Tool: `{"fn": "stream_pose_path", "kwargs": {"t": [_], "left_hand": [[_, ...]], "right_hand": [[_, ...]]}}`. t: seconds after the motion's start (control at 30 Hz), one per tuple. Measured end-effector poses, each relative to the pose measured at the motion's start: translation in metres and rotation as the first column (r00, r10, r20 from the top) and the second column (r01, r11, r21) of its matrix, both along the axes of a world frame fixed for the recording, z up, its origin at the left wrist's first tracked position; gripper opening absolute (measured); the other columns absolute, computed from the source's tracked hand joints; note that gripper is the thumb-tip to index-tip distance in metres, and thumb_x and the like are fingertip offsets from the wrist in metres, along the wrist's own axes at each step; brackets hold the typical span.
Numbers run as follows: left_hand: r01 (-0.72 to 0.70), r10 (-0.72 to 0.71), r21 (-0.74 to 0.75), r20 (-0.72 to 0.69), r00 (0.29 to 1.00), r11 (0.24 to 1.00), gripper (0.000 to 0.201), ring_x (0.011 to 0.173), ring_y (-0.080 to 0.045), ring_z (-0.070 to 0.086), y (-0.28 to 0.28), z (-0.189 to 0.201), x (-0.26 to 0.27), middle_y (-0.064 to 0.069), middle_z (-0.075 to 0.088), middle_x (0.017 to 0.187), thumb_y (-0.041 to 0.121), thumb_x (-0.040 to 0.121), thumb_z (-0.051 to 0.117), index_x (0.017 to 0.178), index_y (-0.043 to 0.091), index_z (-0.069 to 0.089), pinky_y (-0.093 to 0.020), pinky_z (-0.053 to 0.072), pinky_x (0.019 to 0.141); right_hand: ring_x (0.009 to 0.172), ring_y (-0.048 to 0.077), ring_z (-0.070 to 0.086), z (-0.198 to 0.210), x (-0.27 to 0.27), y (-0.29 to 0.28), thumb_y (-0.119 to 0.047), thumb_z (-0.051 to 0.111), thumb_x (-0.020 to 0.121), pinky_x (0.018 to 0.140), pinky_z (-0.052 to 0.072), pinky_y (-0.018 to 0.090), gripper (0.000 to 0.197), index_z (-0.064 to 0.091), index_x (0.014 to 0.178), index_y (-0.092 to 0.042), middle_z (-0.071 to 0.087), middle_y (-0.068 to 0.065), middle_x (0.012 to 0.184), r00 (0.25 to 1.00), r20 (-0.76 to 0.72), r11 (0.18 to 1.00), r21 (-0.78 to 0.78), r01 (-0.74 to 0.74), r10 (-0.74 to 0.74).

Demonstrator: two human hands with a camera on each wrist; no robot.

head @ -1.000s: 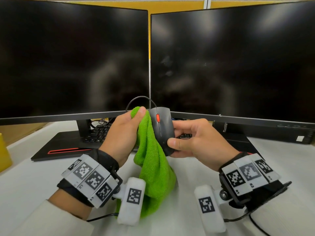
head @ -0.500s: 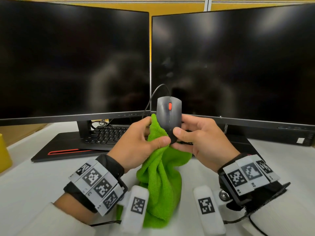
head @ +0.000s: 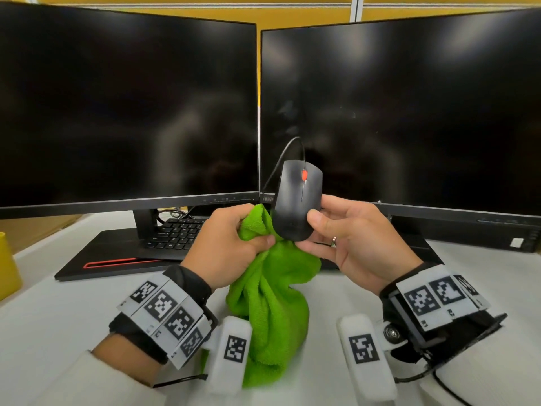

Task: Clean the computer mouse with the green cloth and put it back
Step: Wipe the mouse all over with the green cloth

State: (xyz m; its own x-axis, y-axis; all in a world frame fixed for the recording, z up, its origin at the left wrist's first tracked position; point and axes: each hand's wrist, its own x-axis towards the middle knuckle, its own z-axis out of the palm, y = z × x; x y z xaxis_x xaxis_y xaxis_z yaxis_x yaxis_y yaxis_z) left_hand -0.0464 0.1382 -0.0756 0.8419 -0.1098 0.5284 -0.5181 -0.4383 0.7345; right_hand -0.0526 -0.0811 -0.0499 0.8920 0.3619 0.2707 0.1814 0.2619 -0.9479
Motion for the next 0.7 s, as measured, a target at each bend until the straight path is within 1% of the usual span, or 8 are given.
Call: {"fn": "stream_pose_path", "kwargs": {"t": [0.07,0.17,0.23,0.33,0.4,0.5,0.63,0.7], "left_hand": [[-0.031,0.031,-0.007,-0.027,0.999,0.999,0.020,0.095,-0.022,0.077,0.000,0.000,-0.001,0.001,0.081,0.095,0.033,0.083,0.075,0.100,0.024,0.075,-0.052,0.060,0.090],[0.066,-0.066,0.004,-0.076,0.995,0.998,0.020,0.107,-0.021,0.075,-0.008,0.002,-0.006,0.002,0.080,0.108,0.019,0.100,0.067,0.118,0.027,0.072,-0.054,0.057,0.098],[0.165,-0.175,-0.077,-0.160,0.971,0.983,0.047,0.117,-0.024,0.072,-0.011,0.003,-0.011,-0.002,0.077,0.122,0.006,0.097,0.067,0.140,0.024,0.059,-0.055,0.055,0.104],[0.200,-0.219,-0.113,-0.198,0.955,0.973,0.096,0.123,-0.024,0.070,-0.012,0.003,-0.014,0.001,0.071,0.134,0.019,0.074,0.078,0.158,0.034,0.034,-0.055,0.055,0.105],[0.190,-0.204,-0.096,-0.158,0.966,0.977,0.098,0.124,-0.014,0.068,-0.016,0.004,-0.018,0.007,0.070,0.135,0.030,0.071,0.086,0.155,0.036,0.036,-0.045,0.055,0.105],[0.062,-0.069,-0.095,-0.065,0.996,0.994,0.071,0.112,0.002,0.069,-0.022,0.007,-0.024,0.016,0.075,0.120,0.035,0.076,0.092,0.137,0.036,0.056,-0.024,0.054,0.097],[-0.039,0.035,-0.140,-0.031,0.999,0.989,0.046,0.087,0.001,0.072,-0.020,0.009,-0.021,0.014,0.078,0.098,0.032,0.073,0.094,0.111,0.029,0.069,-0.019,0.056,0.080],[-0.047,0.045,-0.153,-0.013,0.999,0.987,0.044,0.086,-0.001,0.073,-0.019,0.012,-0.023,0.012,0.079,0.096,0.027,0.073,0.094,0.110,0.027,0.070,-0.020,0.057,0.078]], "right_hand": [[0.106,0.029,0.076,0.000,0.000,0.000,0.000,0.057,0.099,0.090,0.063,0.041,0.034,0.068,0.130,-0.007,0.076,0.019,0.118,1.000,0.009,1.000,-0.009,0.022,-0.022],[0.108,0.032,0.075,-0.002,0.000,0.001,0.001,0.059,0.097,0.092,0.062,0.045,0.033,0.069,0.128,-0.008,0.077,0.019,0.116,0.999,0.017,0.998,-0.030,0.051,-0.051],[0.108,0.031,0.075,-0.003,0.001,0.001,0.001,0.059,0.097,0.092,0.062,0.044,0.033,0.070,0.127,-0.009,0.078,0.017,0.114,0.998,0.018,0.997,-0.035,0.063,-0.063],[0.105,0.029,0.076,-0.004,0.002,0.001,0.000,0.062,0.097,0.088,0.063,0.041,0.031,0.072,0.124,-0.010,0.079,0.015,0.111,0.996,0.016,0.996,-0.023,0.091,-0.091],[0.102,0.028,0.077,-0.005,0.000,0.004,-0.002,0.063,0.096,0.083,0.063,0.037,0.029,0.073,0.123,-0.011,0.079,0.015,0.110,0.994,0.021,0.994,-0.013,0.111,-0.110],[0.106,0.028,0.075,-0.007,-0.003,0.011,-0.005,0.059,0.101,0.088,0.063,0.040,0.027,0.072,0.124,-0.008,0.078,0.014,0.112,0.998,0.024,0.997,-0.037,0.061,-0.060],[0.101,0.026,0.071,-0.004,-0.006,0.013,-0.013,0.047,0.107,0.097,0.059,0.044,0.032,0.067,0.126,0.004,0.071,0.016,0.108,0.999,-0.014,0.999,-0.040,-0.033,0.033],[0.102,0.025,0.074,-0.002,-0.003,0.010,-0.017,0.048,0.106,0.094,0.060,0.042,0.032,0.071,0.125,-0.005,0.075,0.013,0.110,0.999,-0.040,0.999,-0.035,0.027,-0.028]]}}
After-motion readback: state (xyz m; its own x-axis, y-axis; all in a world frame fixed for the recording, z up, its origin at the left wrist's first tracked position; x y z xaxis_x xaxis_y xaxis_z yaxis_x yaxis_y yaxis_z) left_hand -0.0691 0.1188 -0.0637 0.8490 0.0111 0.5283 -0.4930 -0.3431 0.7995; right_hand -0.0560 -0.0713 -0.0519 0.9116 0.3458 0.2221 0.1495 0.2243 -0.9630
